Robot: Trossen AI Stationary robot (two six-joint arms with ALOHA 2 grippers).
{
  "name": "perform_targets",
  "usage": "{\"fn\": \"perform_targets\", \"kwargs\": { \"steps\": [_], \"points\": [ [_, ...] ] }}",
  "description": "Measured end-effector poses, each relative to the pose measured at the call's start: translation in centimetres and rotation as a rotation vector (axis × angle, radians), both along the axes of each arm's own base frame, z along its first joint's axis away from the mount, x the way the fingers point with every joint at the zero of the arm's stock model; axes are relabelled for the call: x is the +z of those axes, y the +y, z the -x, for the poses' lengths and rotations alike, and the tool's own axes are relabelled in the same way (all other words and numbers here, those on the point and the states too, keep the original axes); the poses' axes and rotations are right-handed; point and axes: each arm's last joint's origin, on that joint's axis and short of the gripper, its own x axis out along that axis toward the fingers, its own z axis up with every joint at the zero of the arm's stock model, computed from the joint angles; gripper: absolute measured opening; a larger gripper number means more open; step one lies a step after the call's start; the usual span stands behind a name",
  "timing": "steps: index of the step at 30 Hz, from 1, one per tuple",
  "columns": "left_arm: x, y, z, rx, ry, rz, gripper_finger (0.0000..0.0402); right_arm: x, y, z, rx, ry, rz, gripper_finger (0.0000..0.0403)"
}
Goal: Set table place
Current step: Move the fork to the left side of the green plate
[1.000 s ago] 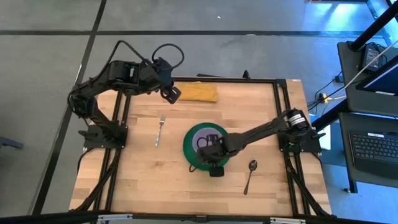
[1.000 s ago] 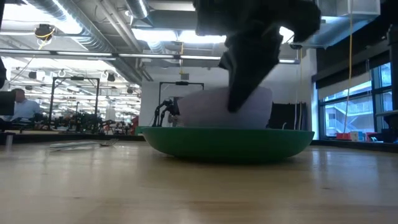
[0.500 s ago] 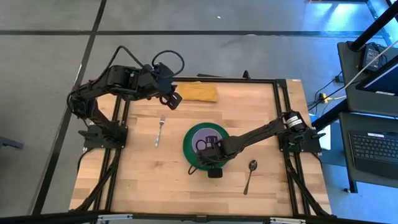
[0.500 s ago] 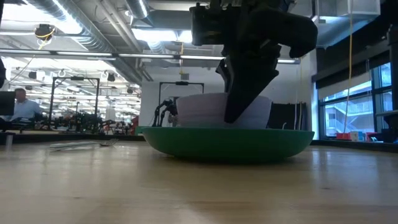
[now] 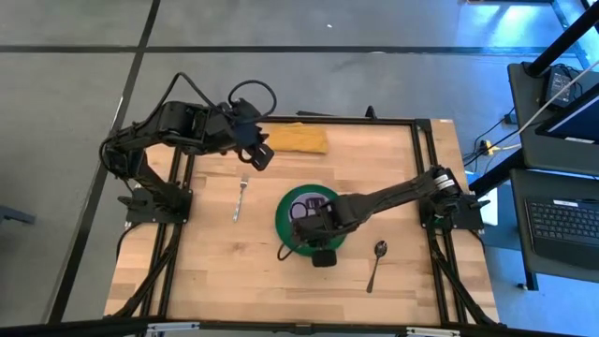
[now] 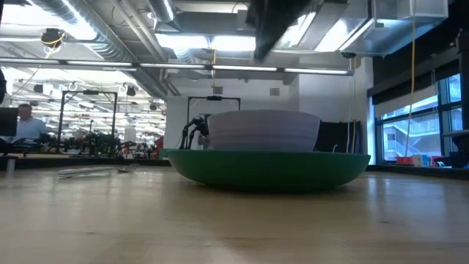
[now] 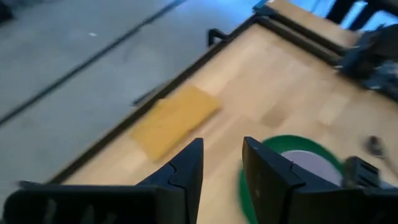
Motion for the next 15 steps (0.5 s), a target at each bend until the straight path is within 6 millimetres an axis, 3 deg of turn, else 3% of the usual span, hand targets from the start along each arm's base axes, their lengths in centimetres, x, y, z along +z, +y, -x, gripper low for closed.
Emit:
{"fn": "perform_targets", "kwargs": {
  "steps": [5,10,15],
  "points": [
    [0.5,-1.0,-0.7,-0.108,-0.077,0.054,0.0110,4.1,-0.5,0.1,0.001,-0.066,0.040,0.0086],
    [1.0,-1.4,-1.5,-0.123,-0.165,0.055,0.0119,7.4,-1.0,0.9,-0.003,-0.090,0.041,0.0086],
    [1.4,-1.1,-1.8,-0.115,-0.218,0.055,0.0117,10.2,-2.1,2.4,-0.034,-0.079,0.159,0.0086]
  ]
}}
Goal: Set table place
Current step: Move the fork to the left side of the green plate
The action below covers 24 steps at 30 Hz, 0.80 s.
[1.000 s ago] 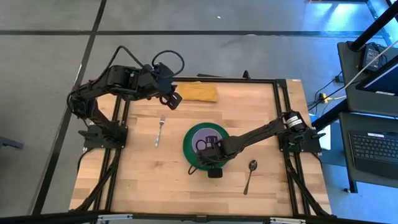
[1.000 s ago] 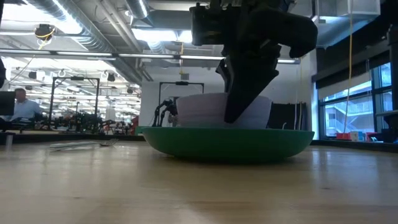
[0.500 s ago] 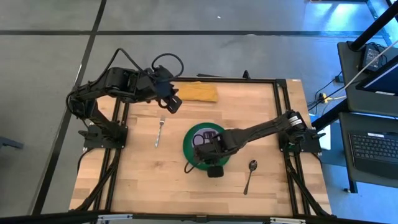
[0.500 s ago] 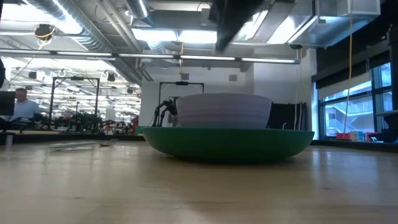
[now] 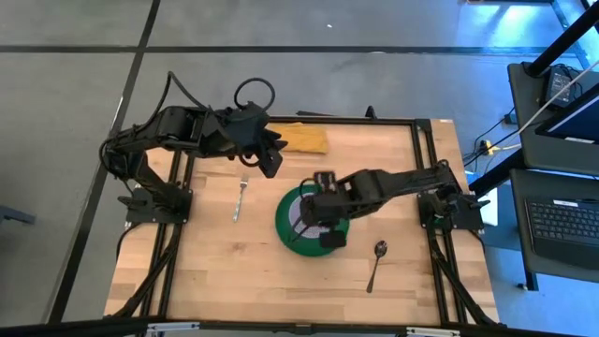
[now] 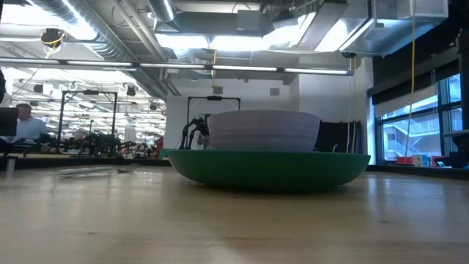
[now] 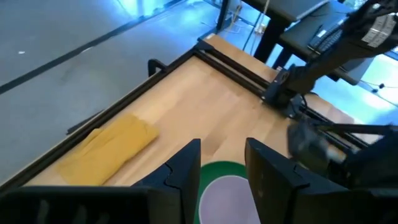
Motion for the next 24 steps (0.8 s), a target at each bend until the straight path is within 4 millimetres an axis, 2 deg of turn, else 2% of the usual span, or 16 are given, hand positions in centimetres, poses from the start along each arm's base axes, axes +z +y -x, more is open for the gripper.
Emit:
{"fn": "perform_targets", "kwargs": {
  "steps": [4,8,12,16,18,21,24],
  "points": [
    [0.0,0.4,0.0,0.019,-0.002,0.000,0.0119,2.5,-1.0,1.9,-0.053,-0.036,0.064,0.0086],
    [0.0,0.4,0.0,0.016,0.001,-0.007,0.0121,5.6,-1.9,4.7,-0.050,-0.127,0.046,0.0086],
    [-0.1,0.9,-0.9,0.053,-0.020,-0.042,0.0116,8.2,-3.7,7.4,-0.125,-0.219,0.010,0.0086],
    [-0.6,2.0,-1.4,0.091,0.018,-0.067,0.0109,10.5,-5.4,10.2,-0.250,-0.327,0.052,0.0086],
    [-1.6,2.3,-1.3,0.108,0.118,-0.045,0.0105,11.4,-6.0,11.5,-0.310,-0.378,0.068,0.0086],
    [-4.0,2.3,0.1,0.189,0.377,-0.011,0.0098,12.7,-6.6,13.8,-0.356,-0.444,0.044,0.0086],
    [-6.2,1.6,-0.3,0.254,0.411,-0.004,0.0094,13.8,-7.1,15.9,-0.389,-0.502,0.005,0.0086]
  ]
}}
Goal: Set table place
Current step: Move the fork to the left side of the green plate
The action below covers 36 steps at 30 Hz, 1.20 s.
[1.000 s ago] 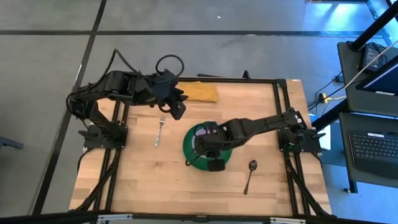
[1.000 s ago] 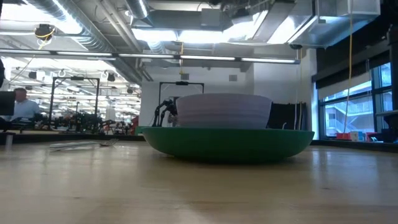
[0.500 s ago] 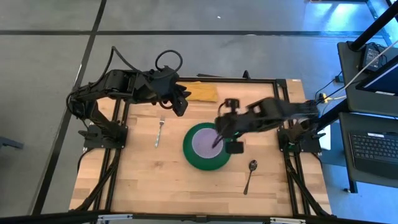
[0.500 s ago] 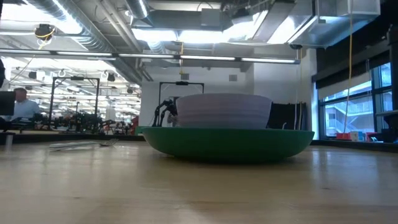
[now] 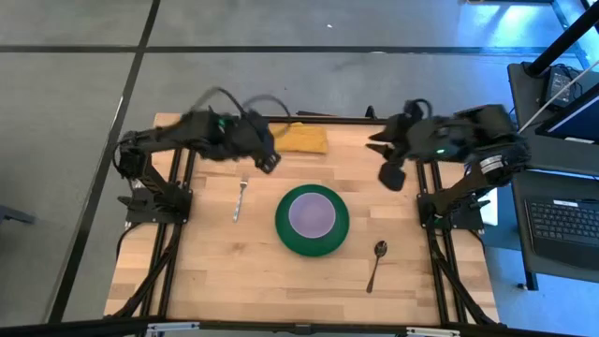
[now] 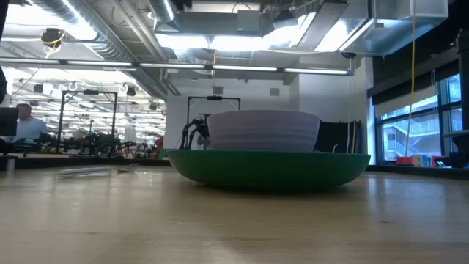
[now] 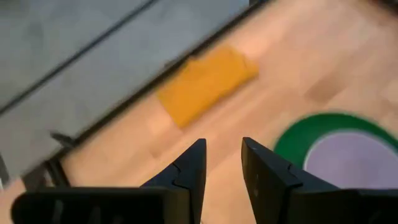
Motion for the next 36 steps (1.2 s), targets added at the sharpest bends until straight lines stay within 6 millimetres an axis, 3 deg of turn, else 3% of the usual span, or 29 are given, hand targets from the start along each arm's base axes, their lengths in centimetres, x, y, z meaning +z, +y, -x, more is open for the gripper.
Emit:
{"fn": "perform_targets", "kwargs": {
  "steps": [4,6,10,20,28,36],
  "points": [
    [-4.0,-1.4,-0.8,0.047,0.022,0.039,0.0092,0.9,-0.4,2.0,-0.021,-0.061,-0.037,0.0086],
    [-7.2,-1.9,-0.9,0.113,0.109,0.048,0.0092,1.3,-0.6,3.0,-0.025,-0.086,-0.046,0.0086],
    [-12.8,-2.8,-1.4,0.267,0.063,0.076,0.0092,1.7,-0.9,4.1,-0.024,-0.110,-0.051,0.0086],
    [-21.8,-3.2,1.1,0.549,0.079,0.167,0.0092,1.9,-1.0,4.5,-0.007,-0.110,-0.033,0.0086],
    [-25.1,-3.7,0.6,0.478,-0.019,0.292,0.0092,1.9,-1.0,4.5,0.007,-0.102,-0.016,0.0086],
    [-25.7,-3.6,1.9,0.442,0.141,0.293,0.0102,1.9,-1.0,4.5,0.006,-0.102,-0.018,0.0086]
  ]
}}
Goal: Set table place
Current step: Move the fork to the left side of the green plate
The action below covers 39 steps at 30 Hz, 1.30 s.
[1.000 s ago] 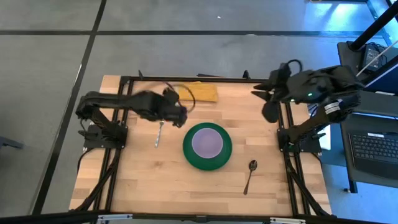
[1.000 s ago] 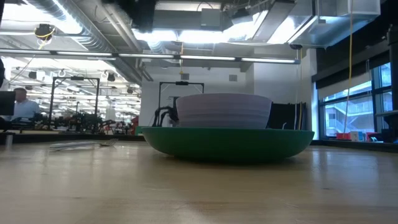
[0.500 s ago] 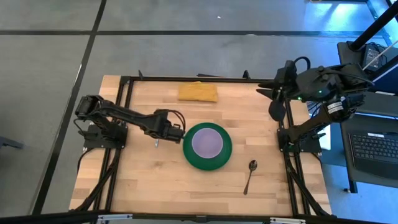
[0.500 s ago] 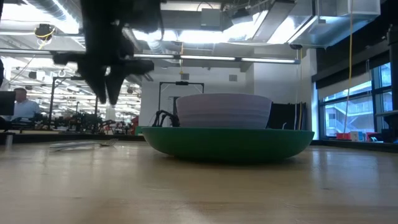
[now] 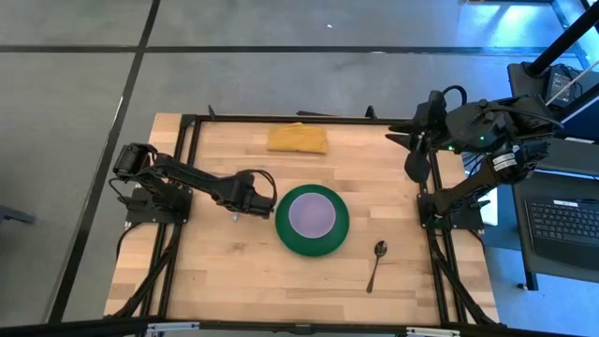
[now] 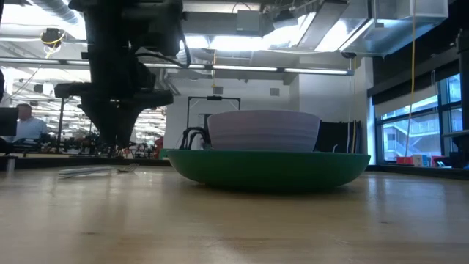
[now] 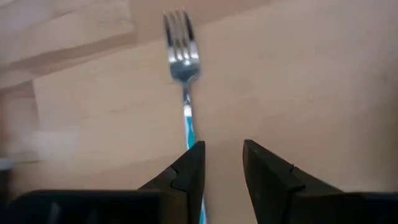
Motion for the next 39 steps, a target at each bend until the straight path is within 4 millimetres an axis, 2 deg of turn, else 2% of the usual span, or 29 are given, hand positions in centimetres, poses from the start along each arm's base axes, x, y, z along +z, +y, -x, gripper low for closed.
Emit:
{"fn": "perform_targets", "kwargs": {
  "steps": [4,17,24,31,39],
  "points": [
    [0.0,0.0,0.0,-0.051,0.026,0.007,0.0113,0.0,0.0,0.0,-0.001,0.000,-0.001,0.0086],
    [-0.1,0.1,0.2,-0.040,0.037,0.008,0.0162,0.0,0.0,0.0,-0.002,-0.001,-0.003,0.0086],
    [-2.3,0.2,1.6,0.047,0.033,0.001,0.0160,0.0,0.0,0.0,-0.002,-0.001,-0.004,0.0086],
    [-2.9,0.3,1.4,0.052,-0.039,-0.035,0.0160,0.0,0.0,0.0,-0.001,0.000,-0.001,0.0086],
    [-4.5,0.5,2.8,0.081,-0.017,-0.064,0.0153,-0.7,0.1,-0.6,-0.001,0.036,0.007,0.0086]
  ]
}}
